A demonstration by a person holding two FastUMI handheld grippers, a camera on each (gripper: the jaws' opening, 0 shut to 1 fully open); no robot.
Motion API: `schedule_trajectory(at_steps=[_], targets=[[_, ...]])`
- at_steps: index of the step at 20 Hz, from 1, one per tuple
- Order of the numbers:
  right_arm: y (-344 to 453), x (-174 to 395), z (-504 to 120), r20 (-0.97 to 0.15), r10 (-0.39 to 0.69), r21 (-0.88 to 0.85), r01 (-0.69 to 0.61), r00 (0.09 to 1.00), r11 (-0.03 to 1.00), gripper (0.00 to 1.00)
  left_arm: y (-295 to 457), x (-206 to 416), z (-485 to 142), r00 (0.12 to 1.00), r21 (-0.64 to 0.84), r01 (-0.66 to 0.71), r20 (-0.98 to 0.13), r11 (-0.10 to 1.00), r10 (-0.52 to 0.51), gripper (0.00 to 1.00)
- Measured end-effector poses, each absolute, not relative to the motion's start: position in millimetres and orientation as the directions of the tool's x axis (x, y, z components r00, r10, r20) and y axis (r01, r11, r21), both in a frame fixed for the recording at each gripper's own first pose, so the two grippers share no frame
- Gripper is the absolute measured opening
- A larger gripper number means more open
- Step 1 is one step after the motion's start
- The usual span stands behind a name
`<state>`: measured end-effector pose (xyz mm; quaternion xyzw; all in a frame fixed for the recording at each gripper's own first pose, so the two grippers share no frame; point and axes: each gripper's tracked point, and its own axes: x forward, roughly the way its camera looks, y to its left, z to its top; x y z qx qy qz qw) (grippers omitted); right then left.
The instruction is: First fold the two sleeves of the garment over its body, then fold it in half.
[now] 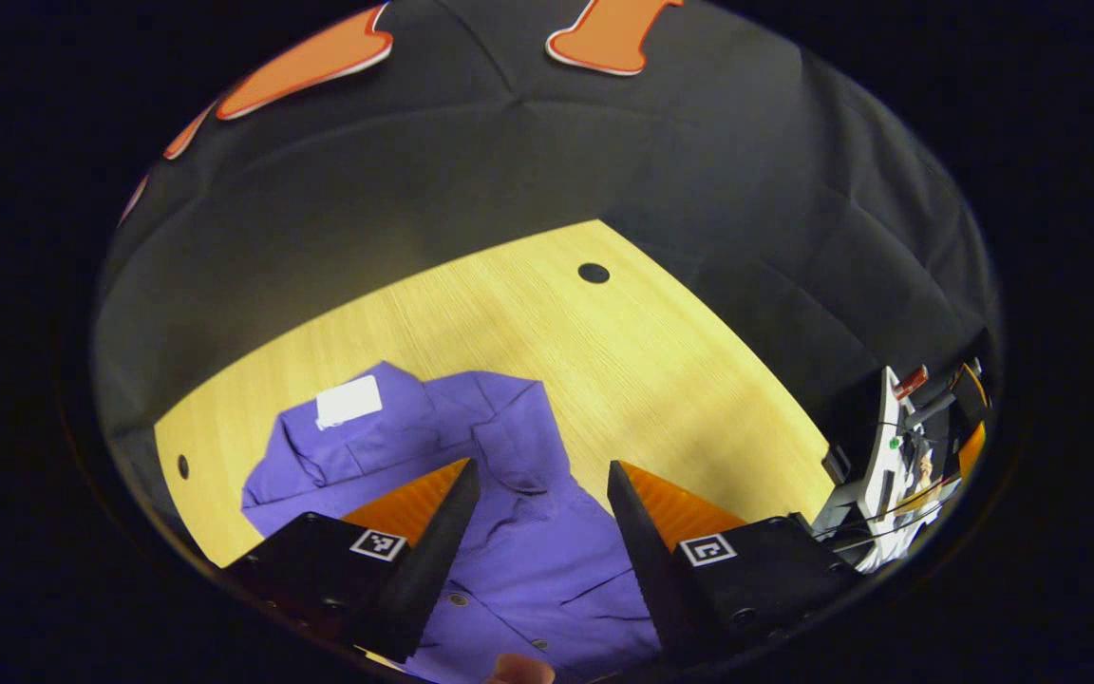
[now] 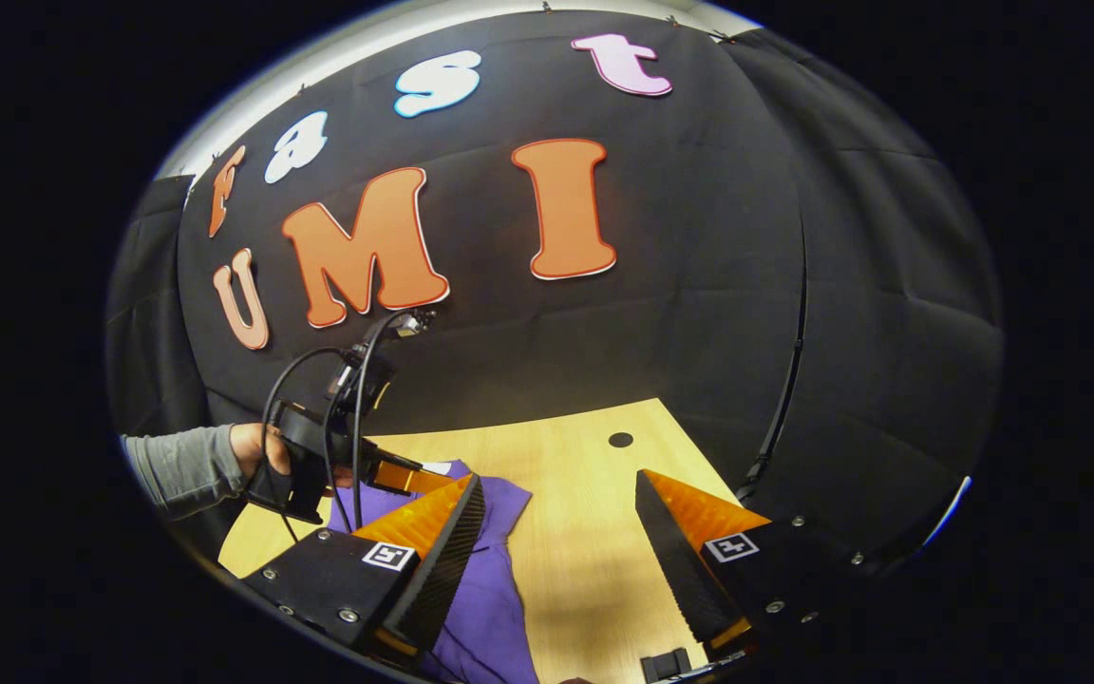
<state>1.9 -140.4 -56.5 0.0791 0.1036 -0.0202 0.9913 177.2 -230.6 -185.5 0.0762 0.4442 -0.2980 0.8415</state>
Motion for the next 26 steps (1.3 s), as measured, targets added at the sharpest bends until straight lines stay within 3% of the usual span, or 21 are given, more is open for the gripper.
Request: schedule_trajectory(at_steps=[5, 10, 13, 21, 26], targets=[[-113, 10, -49, -0.184, -0.011, 0.103, 0.031, 0.983, 0.994, 0.95, -175, 168, -123, 0.681, 0.025, 0.524, -0.612, 0.852, -0.401, 0.89], [-86, 17, -32, -0.115, -0.021, 0.028, 0.025, 0.993, 0.999, 0.95, -110, 142, -67, 0.851, 0.082, 0.374, -0.426, 0.924, -0.307, 0.99], [-64, 18, -17, -0.055, 0.003, 0.016, -0.002, 0.998, 1.0, 0.95, -74, 120, -38, 0.927, 0.103, 0.275, -0.294, 0.956, -0.234, 0.99], [-22, 16, 8, 0.093, 0.069, 0.04, -0.073, 0.993, 0.997, 0.95, 21, 48, 31, 0.998, 0.08, 0.025, 0.059, 0.996, -0.03, 0.97], [-19, 8, -19, 0.029, 0.069, 0.035, -0.07, 0.997, 0.997, 0.94, 49, 18, 32, 0.995, 0.039, -0.086, 0.062, 0.995, 0.084, 0.99]])
